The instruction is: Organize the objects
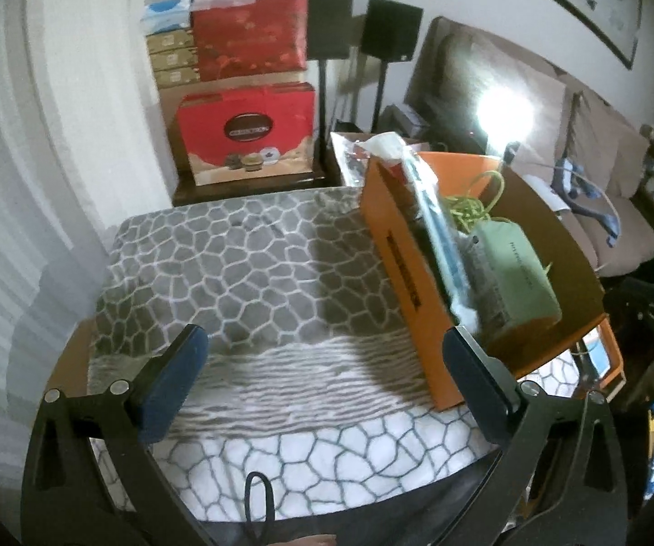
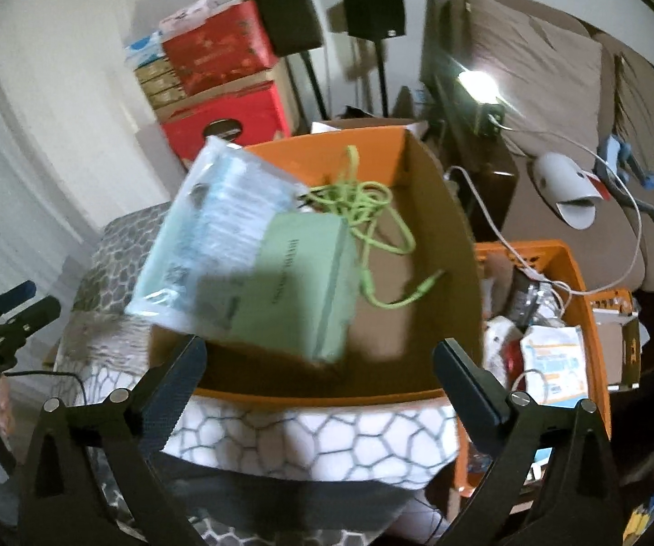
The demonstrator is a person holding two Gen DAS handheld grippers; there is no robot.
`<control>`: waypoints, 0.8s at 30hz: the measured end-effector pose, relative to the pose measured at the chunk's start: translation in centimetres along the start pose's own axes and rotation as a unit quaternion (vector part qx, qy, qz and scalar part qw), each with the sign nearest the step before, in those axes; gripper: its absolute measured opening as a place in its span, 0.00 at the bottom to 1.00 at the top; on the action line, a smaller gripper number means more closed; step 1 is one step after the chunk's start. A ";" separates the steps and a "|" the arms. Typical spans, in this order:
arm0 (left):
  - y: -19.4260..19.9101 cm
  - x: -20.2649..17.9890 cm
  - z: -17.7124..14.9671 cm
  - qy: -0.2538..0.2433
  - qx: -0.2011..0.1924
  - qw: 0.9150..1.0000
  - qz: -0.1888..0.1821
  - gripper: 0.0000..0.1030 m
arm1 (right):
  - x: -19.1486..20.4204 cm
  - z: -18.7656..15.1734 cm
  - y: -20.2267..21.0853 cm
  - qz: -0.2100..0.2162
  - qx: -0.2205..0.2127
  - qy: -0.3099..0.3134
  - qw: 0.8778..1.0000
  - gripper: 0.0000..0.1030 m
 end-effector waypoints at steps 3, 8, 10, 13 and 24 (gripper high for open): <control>0.4 0.7 -0.9 0.011 0.000 1.000 -0.003 1.00 | 1.7 -0.8 0.2 0.020 -0.007 0.003 1.000 0.99; 1.0 1.3 -2.3 0.016 0.007 1.000 -0.012 1.00 | 4.4 -1.9 0.2 0.027 -0.014 0.012 0.999 0.99; 1.2 1.2 -2.9 0.013 0.015 0.999 -0.027 1.00 | 5.2 -2.5 -0.1 0.021 -0.014 0.016 1.000 0.99; 1.9 1.2 -3.6 0.012 0.008 1.000 -0.022 1.00 | 6.3 -3.4 -0.5 0.009 -0.015 0.022 1.000 0.99; 2.9 1.3 -6.6 0.017 -0.007 1.000 0.002 1.00 | 8.8 -6.3 -0.1 -0.029 -0.041 0.031 0.998 0.99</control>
Point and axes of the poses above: each gripper's, at about its wrist camera, not at the fingertips, and y roughly against the way its jaws point, x to its left, z to its top, the point moved 1 cm from there along -y, roughly the way its jaws point, and after that the axes turned 3 degrees about x, right-handed, at the moved point
